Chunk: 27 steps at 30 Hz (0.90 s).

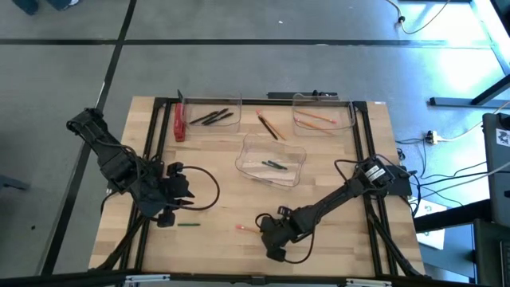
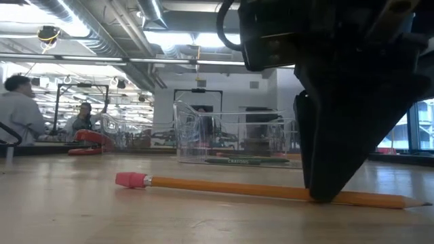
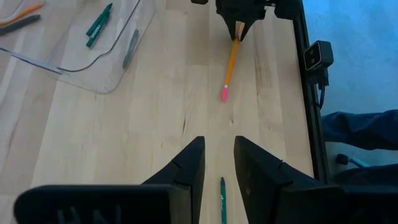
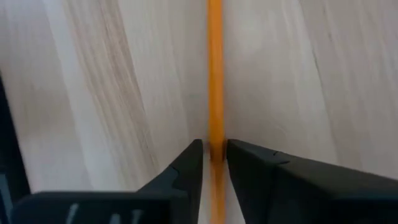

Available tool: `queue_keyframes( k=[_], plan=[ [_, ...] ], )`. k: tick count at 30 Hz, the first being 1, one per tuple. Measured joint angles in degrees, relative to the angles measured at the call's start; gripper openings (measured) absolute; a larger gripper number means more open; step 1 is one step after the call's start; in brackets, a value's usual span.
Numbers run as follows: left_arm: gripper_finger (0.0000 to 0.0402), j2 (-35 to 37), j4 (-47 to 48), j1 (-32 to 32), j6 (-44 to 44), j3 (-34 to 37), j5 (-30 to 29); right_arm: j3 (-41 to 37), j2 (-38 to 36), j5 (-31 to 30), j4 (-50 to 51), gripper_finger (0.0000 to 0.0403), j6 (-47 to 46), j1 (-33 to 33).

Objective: Sort crayons/erasers/pens/pencils in bins
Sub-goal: Put the orange pencil into the top right transparent bin

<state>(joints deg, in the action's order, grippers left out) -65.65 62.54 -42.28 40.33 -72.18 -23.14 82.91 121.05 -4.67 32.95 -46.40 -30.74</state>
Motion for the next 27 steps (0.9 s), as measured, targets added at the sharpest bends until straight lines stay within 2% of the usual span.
queue_keyframes(
  k=[5,13,18,27],
  plan=[
    [0.0079,0.0,0.0,0.0,0.0,0.0,0.0,-1.3,-0.3,-0.2,0.4,0.0072,0.1,0.0],
    [0.0079,0.0,0.0,0.0,0.0,0.0,0.0,-2.4,-0.5,-0.7,3.9,0.0039,0.4,0.0],
    [0.0079,0.0,0.0,0.0,-0.1,0.0,0.0,-2.4,-0.4,-2.9,6.1,0.0035,3.9,-0.1],
    [0.0079,0.0,0.0,0.0,-0.4,0.0,0.0,-2.5,-0.4,-3.3,7.7,0.0035,7.7,-0.1]
  ],
)
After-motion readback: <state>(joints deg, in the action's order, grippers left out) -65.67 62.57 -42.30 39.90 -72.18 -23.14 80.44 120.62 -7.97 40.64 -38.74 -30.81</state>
